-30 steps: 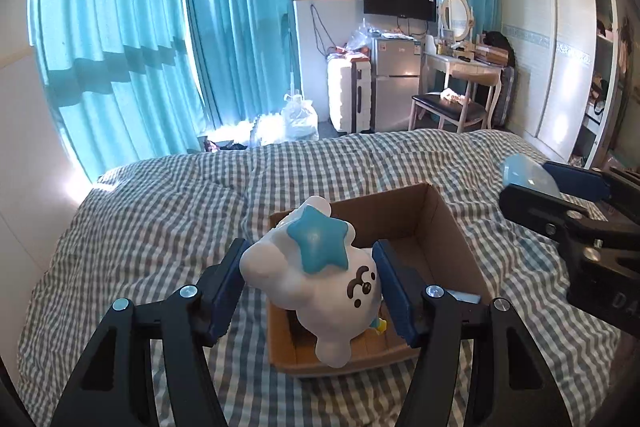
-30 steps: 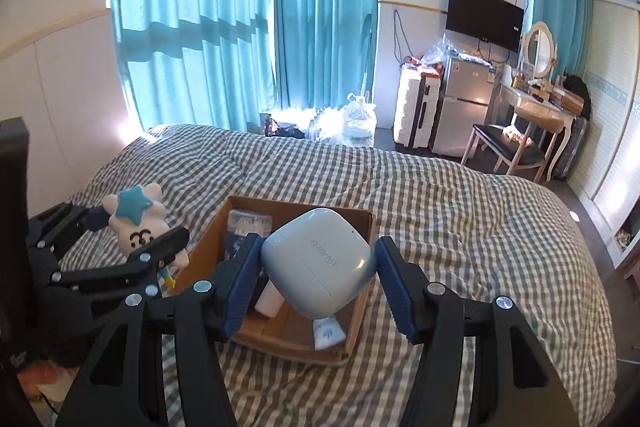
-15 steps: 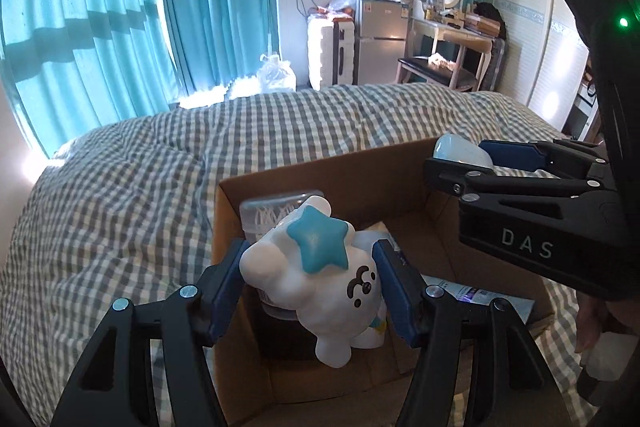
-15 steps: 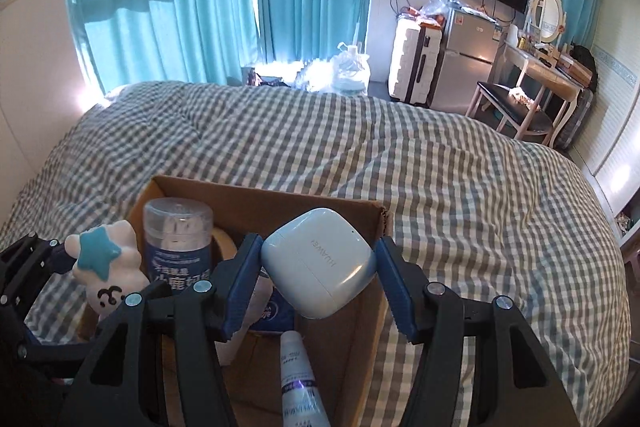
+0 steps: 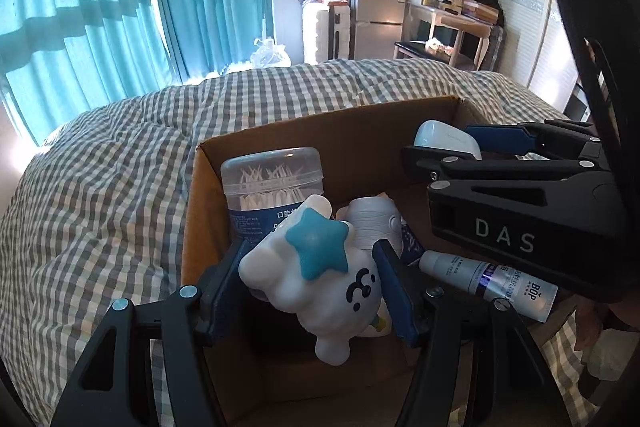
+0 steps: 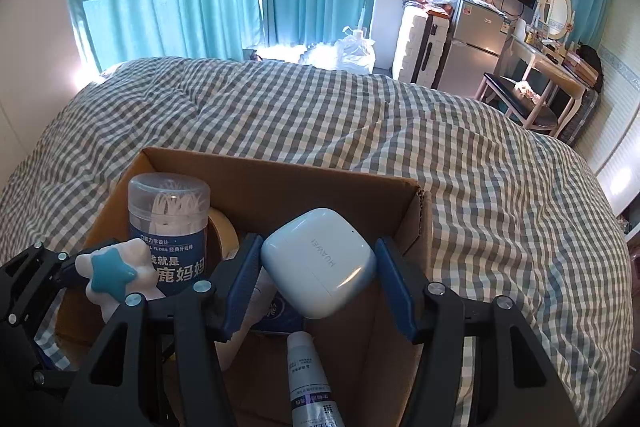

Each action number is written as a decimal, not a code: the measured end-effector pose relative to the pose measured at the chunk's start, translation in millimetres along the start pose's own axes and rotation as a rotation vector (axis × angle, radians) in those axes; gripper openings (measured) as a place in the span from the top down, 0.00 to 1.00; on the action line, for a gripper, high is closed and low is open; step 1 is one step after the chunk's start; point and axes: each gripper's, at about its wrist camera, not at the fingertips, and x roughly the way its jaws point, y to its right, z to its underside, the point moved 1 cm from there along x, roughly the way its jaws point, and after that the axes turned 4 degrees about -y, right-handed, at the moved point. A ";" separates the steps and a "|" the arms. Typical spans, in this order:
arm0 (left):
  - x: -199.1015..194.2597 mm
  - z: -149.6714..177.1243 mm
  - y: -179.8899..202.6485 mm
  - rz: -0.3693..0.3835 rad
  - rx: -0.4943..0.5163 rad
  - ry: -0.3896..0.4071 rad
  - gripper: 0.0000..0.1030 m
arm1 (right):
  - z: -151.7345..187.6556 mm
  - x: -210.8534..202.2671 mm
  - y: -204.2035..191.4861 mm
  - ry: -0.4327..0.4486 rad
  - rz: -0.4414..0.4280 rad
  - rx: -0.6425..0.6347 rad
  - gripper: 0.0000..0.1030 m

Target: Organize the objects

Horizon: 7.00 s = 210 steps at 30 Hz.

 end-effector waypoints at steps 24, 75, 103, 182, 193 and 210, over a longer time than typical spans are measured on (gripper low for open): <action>-84.4 -4.1 11.2 -0.038 0.035 0.094 0.07 | -4.8 -103.7 6.4 0.143 0.033 0.066 0.18; -315.2 161.2 39.4 -0.276 -0.081 0.613 0.00 | 211.8 -324.4 -24.0 0.644 0.138 0.128 0.01; -284.5 181.8 26.3 -0.208 -0.106 0.493 0.00 | 231.9 -294.9 -47.2 0.634 0.178 0.098 0.01; -276.0 189.7 23.8 -0.185 -0.118 0.471 0.00 | 234.6 -273.4 -48.3 0.582 0.164 0.108 0.01; -275.2 188.5 22.0 -0.183 -0.117 0.469 0.00 | 234.9 -271.6 -47.9 0.583 0.164 0.106 0.01; -271.6 188.9 23.1 -0.187 -0.107 0.455 0.00 | 234.6 -271.1 -47.7 0.581 0.166 0.102 0.01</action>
